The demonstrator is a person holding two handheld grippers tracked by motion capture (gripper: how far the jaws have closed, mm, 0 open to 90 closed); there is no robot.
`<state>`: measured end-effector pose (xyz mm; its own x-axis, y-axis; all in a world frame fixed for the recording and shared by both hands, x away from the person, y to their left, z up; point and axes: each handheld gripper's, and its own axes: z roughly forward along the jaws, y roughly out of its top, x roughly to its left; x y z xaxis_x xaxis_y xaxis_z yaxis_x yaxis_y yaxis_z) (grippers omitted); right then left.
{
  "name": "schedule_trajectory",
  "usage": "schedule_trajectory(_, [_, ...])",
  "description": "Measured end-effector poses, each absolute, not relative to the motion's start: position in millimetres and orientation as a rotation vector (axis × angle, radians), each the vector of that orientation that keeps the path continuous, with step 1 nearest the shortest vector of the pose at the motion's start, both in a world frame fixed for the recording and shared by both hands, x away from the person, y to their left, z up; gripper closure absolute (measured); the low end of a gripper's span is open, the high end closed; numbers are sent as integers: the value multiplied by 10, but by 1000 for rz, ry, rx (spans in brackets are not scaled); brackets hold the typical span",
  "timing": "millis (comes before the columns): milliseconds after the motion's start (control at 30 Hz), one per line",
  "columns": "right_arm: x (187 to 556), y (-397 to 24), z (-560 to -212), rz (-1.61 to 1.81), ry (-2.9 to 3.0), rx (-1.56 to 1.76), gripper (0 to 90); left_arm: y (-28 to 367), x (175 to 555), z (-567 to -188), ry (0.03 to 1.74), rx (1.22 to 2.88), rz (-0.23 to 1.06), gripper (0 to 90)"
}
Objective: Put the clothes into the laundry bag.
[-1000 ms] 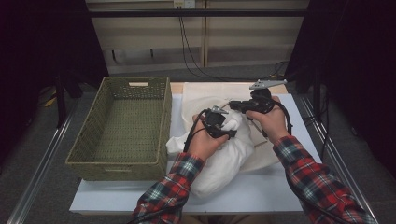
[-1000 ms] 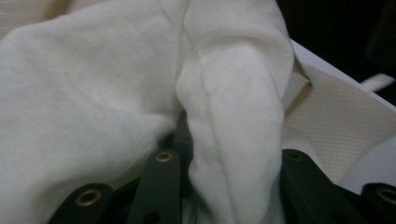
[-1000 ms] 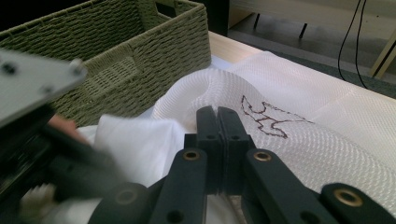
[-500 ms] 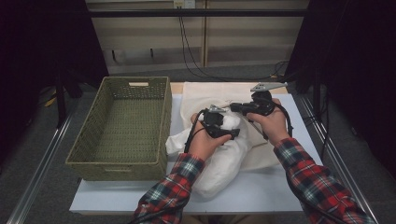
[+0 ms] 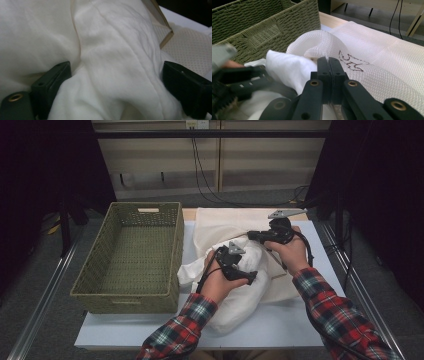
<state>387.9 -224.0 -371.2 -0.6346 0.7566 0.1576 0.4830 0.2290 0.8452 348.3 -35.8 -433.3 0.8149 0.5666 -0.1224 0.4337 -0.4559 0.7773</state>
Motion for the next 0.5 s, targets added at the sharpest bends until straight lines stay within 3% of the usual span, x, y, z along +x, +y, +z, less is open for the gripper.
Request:
schedule_trajectory(67, [3870, -2243, -3695, 1362, 2225, 1155, 891, -381, 3482, -4353, 761, 2139, 163, 217])
schedule_trajectory(167, [3854, -2257, -3670, 1368, 2223, 1150, 892, -387, 3499, -4371, 777, 2174, 125, 554])
schedule_trajectory(233, [3846, -2264, -3662, 1372, 2216, 1156, 892, -379, 3530, -4355, 805, 2155, 98, 669])
schedule_trajectory(333, [3834, -2267, -3669, 1380, 2220, 1159, 892, -392, 3555, -4312, 792, 2146, 94, 738])
schedule_trajectory(500, [3818, -2234, -3691, 1387, 2231, 1147, 892, -406, 3623, -4176, 806, 2034, 167, 753])
